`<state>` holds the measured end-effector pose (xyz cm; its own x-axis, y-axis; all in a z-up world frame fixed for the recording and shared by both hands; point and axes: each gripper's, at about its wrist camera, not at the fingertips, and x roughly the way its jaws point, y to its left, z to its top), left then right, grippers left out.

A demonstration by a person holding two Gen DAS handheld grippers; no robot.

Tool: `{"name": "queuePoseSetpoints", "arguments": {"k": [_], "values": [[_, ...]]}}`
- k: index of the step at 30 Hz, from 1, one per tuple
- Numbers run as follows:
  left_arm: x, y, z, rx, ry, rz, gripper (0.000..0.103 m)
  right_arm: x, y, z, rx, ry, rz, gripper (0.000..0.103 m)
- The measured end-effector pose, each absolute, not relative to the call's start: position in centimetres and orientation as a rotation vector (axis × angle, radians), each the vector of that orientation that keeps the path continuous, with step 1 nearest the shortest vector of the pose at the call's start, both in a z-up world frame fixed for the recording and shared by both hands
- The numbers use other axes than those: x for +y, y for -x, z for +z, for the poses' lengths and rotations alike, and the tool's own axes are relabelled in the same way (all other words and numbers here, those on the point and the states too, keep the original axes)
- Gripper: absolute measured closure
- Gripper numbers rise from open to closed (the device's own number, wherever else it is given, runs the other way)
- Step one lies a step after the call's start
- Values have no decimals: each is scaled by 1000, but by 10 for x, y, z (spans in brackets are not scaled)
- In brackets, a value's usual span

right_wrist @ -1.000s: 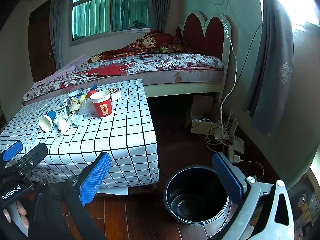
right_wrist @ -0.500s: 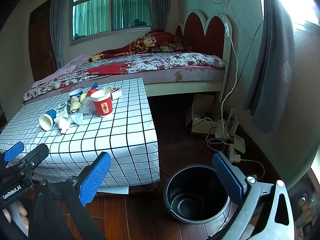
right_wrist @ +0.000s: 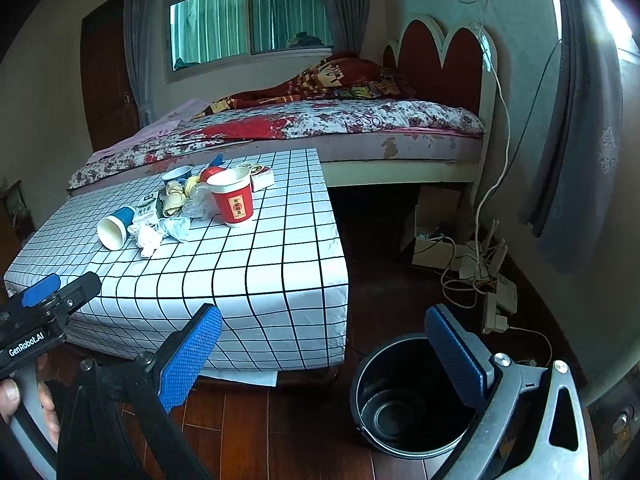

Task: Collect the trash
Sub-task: 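Grasp the crumpled white tissue with the left tool while the right tool grasps the red paper cup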

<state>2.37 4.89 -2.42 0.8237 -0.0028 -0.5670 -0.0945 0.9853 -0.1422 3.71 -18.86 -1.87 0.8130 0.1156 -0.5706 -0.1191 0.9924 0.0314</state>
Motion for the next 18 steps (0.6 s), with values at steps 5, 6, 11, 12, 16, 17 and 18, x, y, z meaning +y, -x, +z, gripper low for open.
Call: {"name": "queuePoseSetpoints", "arguments": {"k": [5, 6, 11, 12, 16, 17, 18], "values": [[78, -55, -34, 628, 188, 79, 14, -164, -77, -21, 600, 31, 214, 6], [82, -63, -36, 627, 188, 90, 14, -158, -86, -22, 605, 34, 233, 8], [98, -104, -47, 649, 181, 112, 20, -120, -139, -30, 618, 61, 316, 20], [102, -112, -50, 653, 178, 118, 21, -113, -148, -32, 619, 70, 324, 20], [112, -140, -64, 689, 193, 129, 26, -84, -190, -45, 640, 101, 351, 20], [115, -146, -68, 699, 197, 131, 27, -77, -203, -49, 650, 108, 352, 20], [116, -151, -73, 709, 199, 134, 28, -72, -212, -52, 657, 110, 356, 20]]}}
